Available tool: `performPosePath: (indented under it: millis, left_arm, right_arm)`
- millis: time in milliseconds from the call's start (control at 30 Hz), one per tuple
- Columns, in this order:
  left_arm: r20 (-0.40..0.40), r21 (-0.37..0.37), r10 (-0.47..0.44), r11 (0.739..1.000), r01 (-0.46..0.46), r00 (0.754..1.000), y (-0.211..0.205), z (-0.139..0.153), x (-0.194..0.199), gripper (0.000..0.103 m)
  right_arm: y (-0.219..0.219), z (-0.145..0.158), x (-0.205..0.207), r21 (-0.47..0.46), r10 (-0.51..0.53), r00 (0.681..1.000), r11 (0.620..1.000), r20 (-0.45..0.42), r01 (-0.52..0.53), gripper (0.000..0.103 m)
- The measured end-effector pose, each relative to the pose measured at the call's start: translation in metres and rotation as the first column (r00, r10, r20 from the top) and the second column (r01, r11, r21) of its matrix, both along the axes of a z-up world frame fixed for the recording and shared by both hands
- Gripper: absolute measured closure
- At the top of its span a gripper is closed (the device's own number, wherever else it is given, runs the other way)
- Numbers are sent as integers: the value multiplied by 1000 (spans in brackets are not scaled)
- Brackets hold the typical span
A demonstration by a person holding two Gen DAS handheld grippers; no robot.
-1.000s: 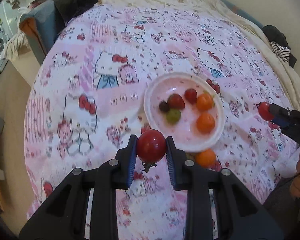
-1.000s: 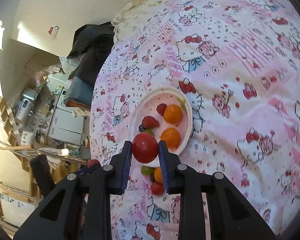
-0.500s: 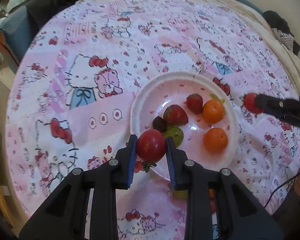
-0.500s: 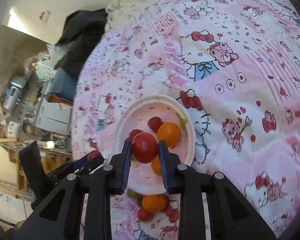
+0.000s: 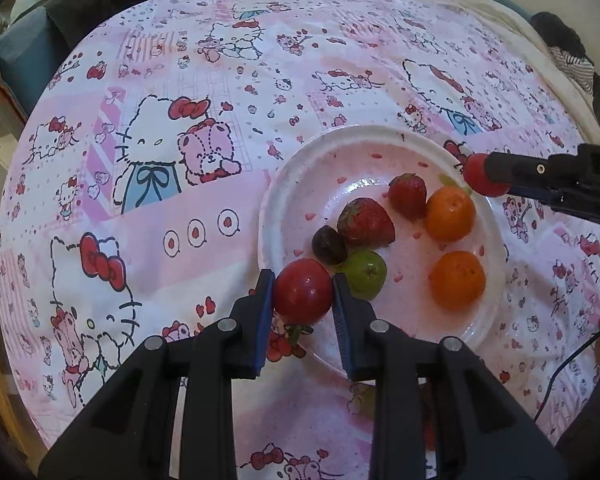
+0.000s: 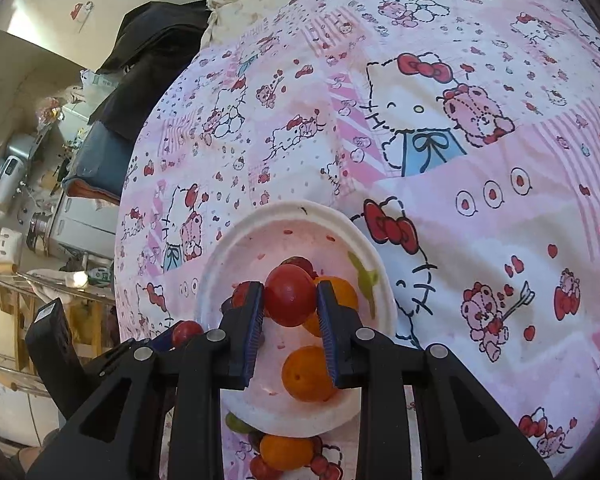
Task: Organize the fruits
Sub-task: 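Carry both tomatoes over the plate and open both grippers, then lift both open grippers away from the plate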
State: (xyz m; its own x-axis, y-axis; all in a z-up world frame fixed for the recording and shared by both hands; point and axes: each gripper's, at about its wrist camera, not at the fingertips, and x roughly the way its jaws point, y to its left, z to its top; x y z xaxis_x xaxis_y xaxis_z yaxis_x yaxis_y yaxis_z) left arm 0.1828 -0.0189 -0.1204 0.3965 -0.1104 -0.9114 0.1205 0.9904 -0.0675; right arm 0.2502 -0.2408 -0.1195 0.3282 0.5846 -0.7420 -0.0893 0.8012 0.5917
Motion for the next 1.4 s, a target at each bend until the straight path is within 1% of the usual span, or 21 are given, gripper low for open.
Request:
performPosePath:
  millis: [167, 267, 300, 333, 367, 400, 433, 467, 500, 600, 767, 900, 1000, 1067, 1200, 1333, 1400]
  left_arm:
    - [-5, -7, -18, 1000, 18, 1000, -7, 0, 1, 78]
    - [-22, -9, -25, 1000, 25, 999, -9, -1, 1, 77]
    - [-25, -14, -23, 1000, 23, 999, -9, -1, 1, 72]
    - [-26, -22, -20, 1000, 19, 999, -8, 0, 0, 60]
    - [-22, -24, -15, 1000, 14, 1000, -8, 2, 0, 53]
    - [-7, -25, -5, 1000, 5, 1000, -7, 5, -1, 41]
    - [2, -26, 1, 1000, -1, 1000, -7, 7, -1, 31]
    - [10, -26, 7, 1000, -7, 1000, -7, 10, -1, 28]
    - [15, -30, 11, 999, -10, 1000, -6, 12, -1, 27]
    - [31, -44, 12, 999, -11, 999, -5, 18, -2, 27]
    - [106, -29, 51, 998, -48, 993, 0, 31, -9, 27]
    - [141, -37, 84, 996, -80, 986, 4, 40, -10, 27]
    - [159, -23, 104, 995, -102, 982, 7, 47, -14, 27]
    - [161, 5, 126, 992, -128, 979, 10, 50, -18, 27]
    - [159, -7, 151, 988, -152, 976, 21, 57, -29, 27]
    - [199, 31, 150, 987, -159, 968, 25, 70, -41, 27]
    - [221, 27, 153, 986, -163, 963, 28, 78, -47, 26]
  right_arm:
    - [5, 2, 0, -13, 13, 1000, 1000, 11, -13, 72]
    - [5, 4, 1, -6, 7, 1000, 1000, 23, -7, 72]
    - [4, 5, 1, -4, 4, 1000, 1000, 24, -4, 71]
    - [3, 6, 0, -3, -3, 1000, 1000, 26, 3, 68]
    - [3, 7, 0, 4, -3, 999, 1000, 32, 3, 63]
    - [2, 10, -1, 13, 1, 999, 1000, 40, -2, 44]
    - [2, 12, -1, 17, 1, 999, 1000, 48, -2, 28]
    - [2, 16, -4, 15, -11, 997, 1000, 76, 10, 24]
    - [2, 19, -5, 9, -15, 996, 1000, 89, 14, 24]
    - [6, 27, -5, -2, 8, 994, 1000, 111, -8, 23]
    - [9, 41, -12, -44, 29, 986, 999, 166, -22, 23]
    - [7, 49, -19, -32, 14, 983, 999, 183, -8, 23]
    - [4, 58, -28, -38, 6, 979, 999, 202, 2, 23]
    - [1, 63, -35, -42, 0, 977, 999, 212, 9, 23]
    - [-6, 71, -49, -60, -25, 974, 997, 224, 39, 23]
    - [-12, 78, -63, -87, -28, 968, 995, 250, 51, 23]
    - [-17, 79, -70, -82, -41, 967, 995, 252, 63, 23]
